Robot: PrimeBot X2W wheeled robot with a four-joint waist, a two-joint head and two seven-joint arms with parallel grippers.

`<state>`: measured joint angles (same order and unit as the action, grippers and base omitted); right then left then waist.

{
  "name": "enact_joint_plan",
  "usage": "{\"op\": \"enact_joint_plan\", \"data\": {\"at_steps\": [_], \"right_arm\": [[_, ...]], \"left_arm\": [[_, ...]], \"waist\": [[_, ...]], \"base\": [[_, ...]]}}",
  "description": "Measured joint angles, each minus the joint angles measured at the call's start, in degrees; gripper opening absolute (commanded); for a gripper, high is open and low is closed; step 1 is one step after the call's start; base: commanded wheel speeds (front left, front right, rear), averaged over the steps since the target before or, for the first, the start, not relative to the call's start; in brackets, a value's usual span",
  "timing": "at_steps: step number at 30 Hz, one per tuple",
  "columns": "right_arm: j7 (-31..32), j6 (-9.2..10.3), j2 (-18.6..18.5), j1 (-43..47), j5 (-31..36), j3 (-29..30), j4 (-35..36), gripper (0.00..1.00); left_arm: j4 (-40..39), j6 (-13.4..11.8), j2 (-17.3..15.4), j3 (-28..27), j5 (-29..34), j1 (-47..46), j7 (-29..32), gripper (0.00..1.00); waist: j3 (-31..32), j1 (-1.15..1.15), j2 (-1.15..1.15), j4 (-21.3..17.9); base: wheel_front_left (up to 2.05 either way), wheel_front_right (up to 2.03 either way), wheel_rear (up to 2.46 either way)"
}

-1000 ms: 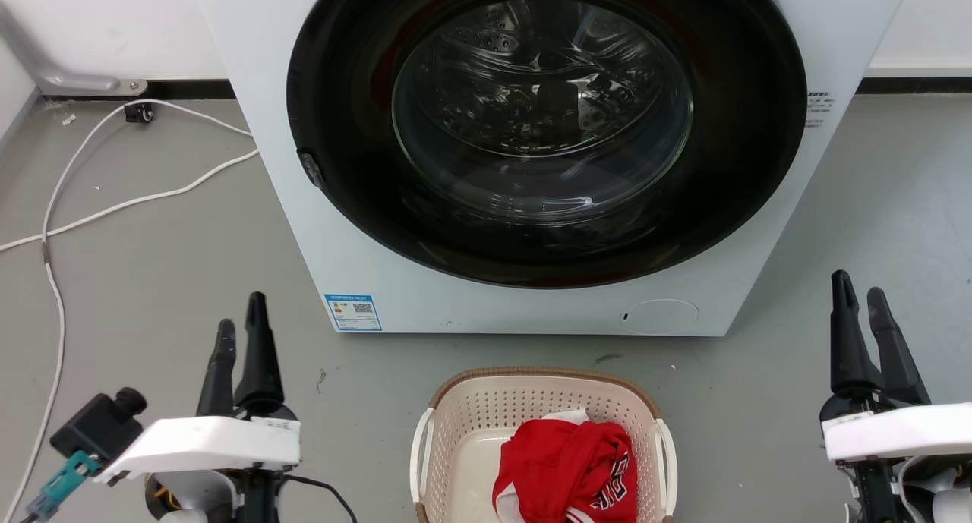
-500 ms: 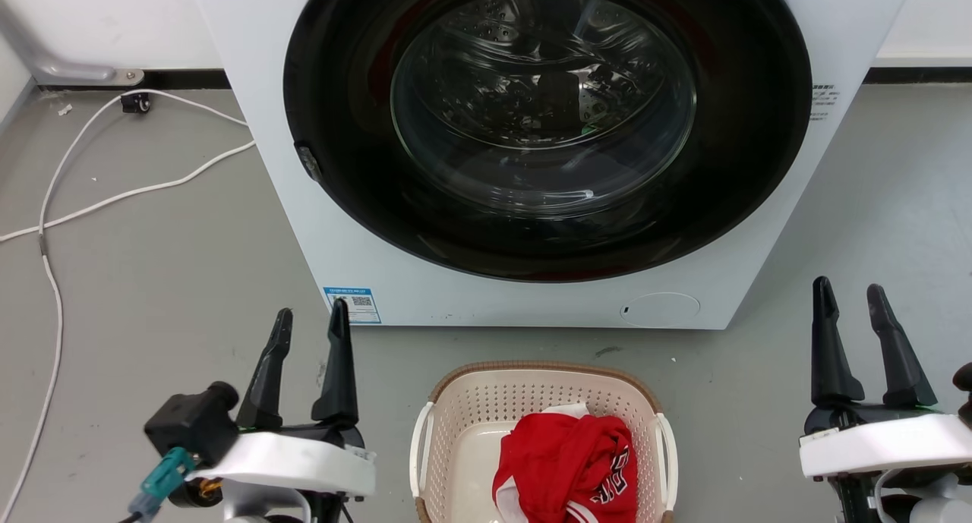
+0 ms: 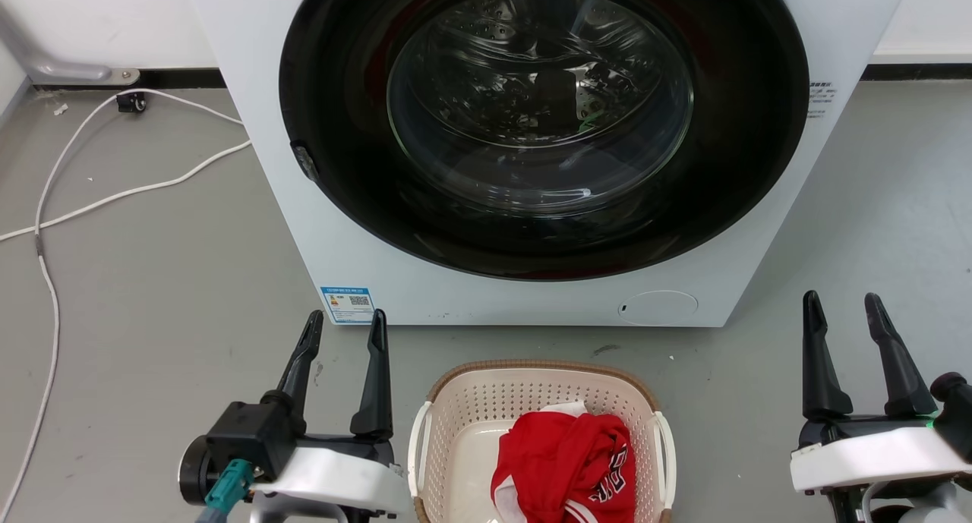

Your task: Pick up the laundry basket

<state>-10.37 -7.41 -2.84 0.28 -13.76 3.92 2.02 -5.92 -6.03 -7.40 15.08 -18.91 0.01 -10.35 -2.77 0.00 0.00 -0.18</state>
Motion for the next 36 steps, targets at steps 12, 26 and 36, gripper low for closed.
{"op": "enact_joint_plan", "data": {"at_steps": [12, 26, 36], "right_arm": [[-1.5, -0.09, 0.0, 1.2, 6.1, 0.2, -1.2, 1.0], [-3.1, -0.09, 0.0, 1.6, 9.3, -0.3, -2.8, 1.0], [-4.2, -0.09, 0.0, 1.9, 12.6, -0.6, -2.7, 1.0]], "left_arm": [[1.2, 3.6, 0.8, 0.5, 2.2, 1.0, -1.5, 1.0], [4.5, 10.4, 3.7, -2.8, 7.6, 3.0, -3.1, 1.0], [4.0, 11.6, 4.4, -3.7, 12.5, 3.6, -4.0, 1.0]], "waist": [[-0.2, 0.0, 0.0, -0.1], [0.3, 0.0, 0.0, -0.3], [0.1, 0.0, 0.0, -0.6]], "base": [[0.0, 0.0, 0.0], [0.0, 0.0, 0.0], [0.0, 0.0, 0.0]]}}
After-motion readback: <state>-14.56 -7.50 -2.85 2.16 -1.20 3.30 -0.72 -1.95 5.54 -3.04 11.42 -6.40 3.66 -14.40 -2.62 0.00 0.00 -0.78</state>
